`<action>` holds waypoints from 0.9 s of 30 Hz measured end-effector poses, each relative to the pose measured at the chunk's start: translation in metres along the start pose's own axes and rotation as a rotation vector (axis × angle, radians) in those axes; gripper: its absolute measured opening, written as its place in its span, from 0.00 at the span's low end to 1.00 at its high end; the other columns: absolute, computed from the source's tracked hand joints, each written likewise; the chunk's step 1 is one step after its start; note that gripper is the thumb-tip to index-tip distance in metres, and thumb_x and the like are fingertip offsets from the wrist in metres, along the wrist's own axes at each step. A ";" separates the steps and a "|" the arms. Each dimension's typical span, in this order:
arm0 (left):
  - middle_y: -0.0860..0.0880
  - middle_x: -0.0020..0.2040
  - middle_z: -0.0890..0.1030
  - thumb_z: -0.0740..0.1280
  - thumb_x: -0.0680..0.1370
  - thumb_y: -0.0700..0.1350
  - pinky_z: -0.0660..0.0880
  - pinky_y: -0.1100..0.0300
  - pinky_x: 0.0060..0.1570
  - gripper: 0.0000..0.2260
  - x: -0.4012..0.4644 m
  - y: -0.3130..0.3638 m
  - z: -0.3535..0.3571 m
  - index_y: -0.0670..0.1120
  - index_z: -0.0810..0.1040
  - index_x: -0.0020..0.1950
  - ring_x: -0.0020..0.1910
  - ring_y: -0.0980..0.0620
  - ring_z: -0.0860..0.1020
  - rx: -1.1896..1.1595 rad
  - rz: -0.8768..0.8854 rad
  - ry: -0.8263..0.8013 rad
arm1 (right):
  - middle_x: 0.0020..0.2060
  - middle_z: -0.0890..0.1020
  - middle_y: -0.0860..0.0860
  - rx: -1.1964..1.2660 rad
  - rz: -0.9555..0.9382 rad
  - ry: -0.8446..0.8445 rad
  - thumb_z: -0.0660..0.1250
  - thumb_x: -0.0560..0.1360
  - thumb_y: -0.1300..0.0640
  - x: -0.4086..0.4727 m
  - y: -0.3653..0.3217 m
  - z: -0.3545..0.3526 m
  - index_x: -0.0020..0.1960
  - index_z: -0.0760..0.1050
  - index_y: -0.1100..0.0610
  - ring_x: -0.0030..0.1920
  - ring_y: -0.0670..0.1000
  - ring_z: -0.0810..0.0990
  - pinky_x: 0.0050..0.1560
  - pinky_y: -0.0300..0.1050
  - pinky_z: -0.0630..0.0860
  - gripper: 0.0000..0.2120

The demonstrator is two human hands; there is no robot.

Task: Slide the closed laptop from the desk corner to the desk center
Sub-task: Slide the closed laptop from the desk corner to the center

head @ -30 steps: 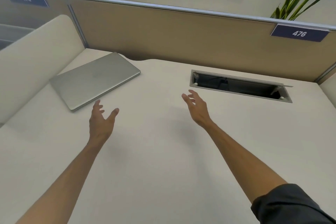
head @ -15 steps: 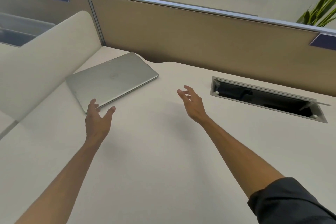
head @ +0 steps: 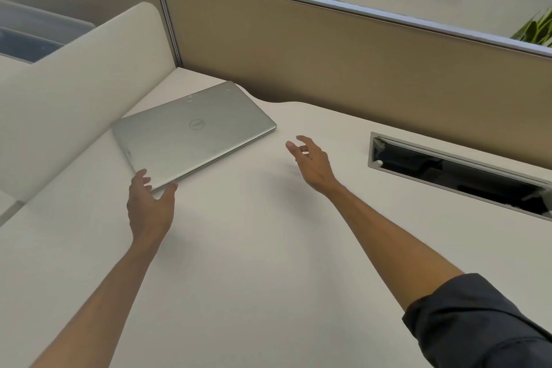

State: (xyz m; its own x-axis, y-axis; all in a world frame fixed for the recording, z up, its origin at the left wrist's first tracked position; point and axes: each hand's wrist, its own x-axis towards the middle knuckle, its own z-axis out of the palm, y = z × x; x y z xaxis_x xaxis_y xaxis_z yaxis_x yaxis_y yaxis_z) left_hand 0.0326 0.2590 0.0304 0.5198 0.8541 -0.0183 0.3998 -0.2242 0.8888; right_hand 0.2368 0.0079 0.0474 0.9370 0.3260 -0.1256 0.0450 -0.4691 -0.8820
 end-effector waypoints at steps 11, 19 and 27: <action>0.42 0.64 0.73 0.69 0.75 0.51 0.70 0.45 0.61 0.27 0.043 -0.004 -0.004 0.45 0.67 0.72 0.61 0.40 0.73 0.114 -0.068 0.072 | 0.57 0.78 0.50 -0.107 -0.021 -0.058 0.65 0.76 0.39 0.060 -0.018 0.025 0.73 0.67 0.51 0.58 0.54 0.77 0.62 0.50 0.73 0.29; 0.38 0.73 0.66 0.69 0.75 0.55 0.63 0.39 0.68 0.35 0.072 -0.010 -0.001 0.41 0.61 0.75 0.72 0.37 0.63 0.278 -0.177 -0.002 | 0.72 0.68 0.55 -0.253 0.049 -0.053 0.64 0.75 0.37 0.100 -0.013 0.052 0.77 0.61 0.53 0.70 0.56 0.70 0.70 0.55 0.67 0.36; 0.39 0.74 0.65 0.69 0.75 0.54 0.63 0.42 0.67 0.38 0.097 -0.012 0.005 0.41 0.55 0.78 0.73 0.38 0.62 0.178 -0.182 -0.019 | 0.69 0.72 0.57 -0.304 0.023 -0.058 0.62 0.76 0.37 0.129 -0.015 0.071 0.74 0.63 0.60 0.69 0.59 0.70 0.67 0.51 0.66 0.36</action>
State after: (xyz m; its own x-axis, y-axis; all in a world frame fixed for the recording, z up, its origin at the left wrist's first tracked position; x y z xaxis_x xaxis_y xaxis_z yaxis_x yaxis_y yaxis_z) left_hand 0.0818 0.3425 0.0156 0.4402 0.8795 -0.1808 0.6142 -0.1481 0.7751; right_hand 0.3322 0.1148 0.0120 0.9179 0.3547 -0.1778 0.1334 -0.6979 -0.7037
